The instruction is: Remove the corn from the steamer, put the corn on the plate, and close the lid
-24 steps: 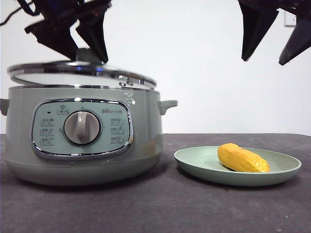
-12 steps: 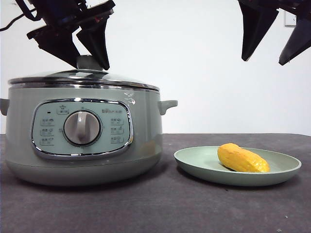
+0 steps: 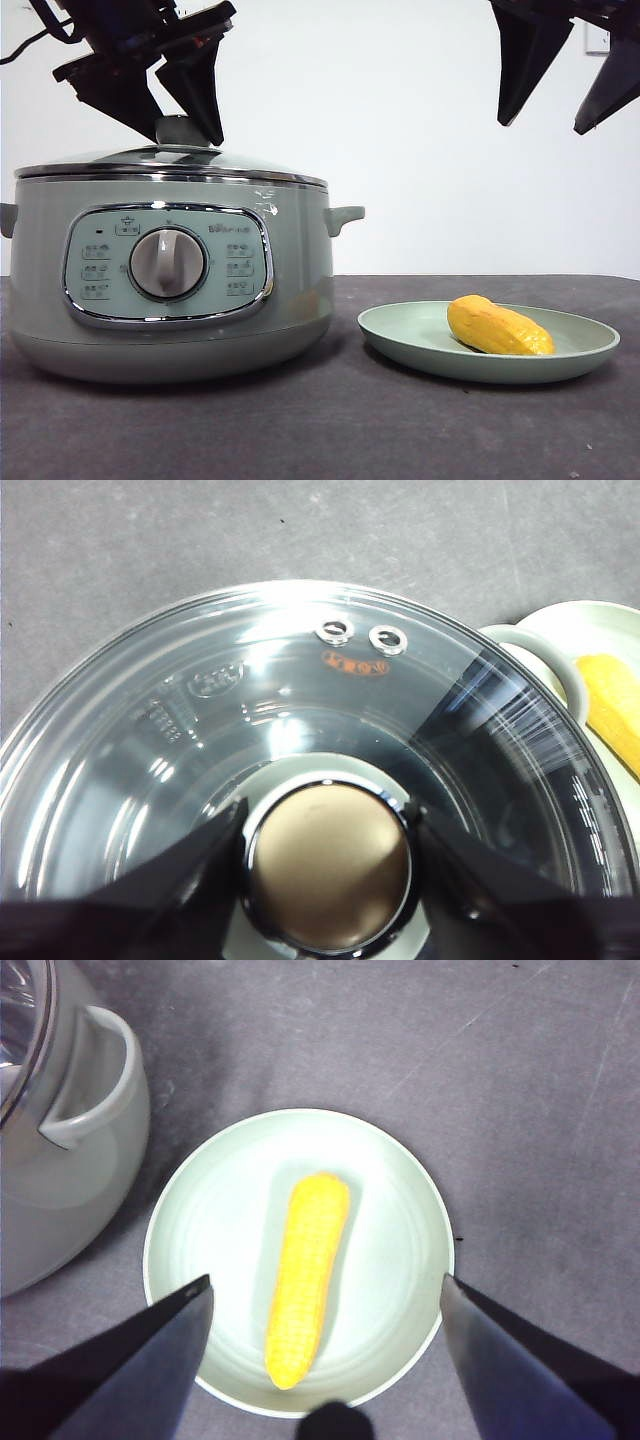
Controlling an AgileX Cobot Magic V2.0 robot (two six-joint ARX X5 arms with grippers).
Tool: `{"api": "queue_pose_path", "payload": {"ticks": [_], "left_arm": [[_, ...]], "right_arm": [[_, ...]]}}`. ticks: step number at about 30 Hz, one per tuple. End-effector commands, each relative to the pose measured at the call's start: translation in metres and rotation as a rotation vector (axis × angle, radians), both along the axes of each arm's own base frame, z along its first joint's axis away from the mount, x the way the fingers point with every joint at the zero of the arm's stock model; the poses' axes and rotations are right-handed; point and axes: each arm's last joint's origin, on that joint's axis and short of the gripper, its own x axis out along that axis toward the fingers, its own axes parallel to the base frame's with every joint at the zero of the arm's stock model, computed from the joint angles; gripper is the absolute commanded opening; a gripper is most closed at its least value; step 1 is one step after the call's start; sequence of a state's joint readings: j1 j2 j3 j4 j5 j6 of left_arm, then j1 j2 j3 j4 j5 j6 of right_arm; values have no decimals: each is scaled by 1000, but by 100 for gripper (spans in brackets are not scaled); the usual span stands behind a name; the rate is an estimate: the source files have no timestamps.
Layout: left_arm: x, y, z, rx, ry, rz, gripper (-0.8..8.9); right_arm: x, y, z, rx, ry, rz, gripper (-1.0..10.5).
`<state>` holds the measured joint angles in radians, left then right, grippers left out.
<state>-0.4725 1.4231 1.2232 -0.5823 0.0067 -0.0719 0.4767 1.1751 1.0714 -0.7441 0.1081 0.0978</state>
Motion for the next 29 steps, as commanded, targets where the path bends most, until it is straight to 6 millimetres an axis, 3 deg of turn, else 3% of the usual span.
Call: {"api": "queue_pose_path", "payload": {"ticks": [1,5,9,10,12,13,15,20,29], "left_arm": [[-1,0,5,-6,-17,6,441],[-14,8,24,-37,-76,6,440],[-58,29,62,-89,-173,4,409],[-71,36,70,-94,-188,6,315],[-96,49,82,-90,-226,-10,46],[-107,55,86,-85,-242,-5,-6],[-122,64,90,-57,-266,37,-8],[-150,79,71,-54,-370,93,-8],[-183,99,1,-94,-493,149,-8]], "right_arm": [[0,0,-2,1,5,-8,377],[0,0,-1,-3,-4,2,377],[-6,-3,7,6,-45,15,371],[-10,-5,11,17,-66,15,339],[-19,-9,21,43,-113,18,153],[-25,-12,25,59,-143,18,71],[-34,-17,29,91,-205,18,18],[-60,-30,9,173,-360,15,-12],[-95,-48,-35,369,-561,-34,-11]]}}
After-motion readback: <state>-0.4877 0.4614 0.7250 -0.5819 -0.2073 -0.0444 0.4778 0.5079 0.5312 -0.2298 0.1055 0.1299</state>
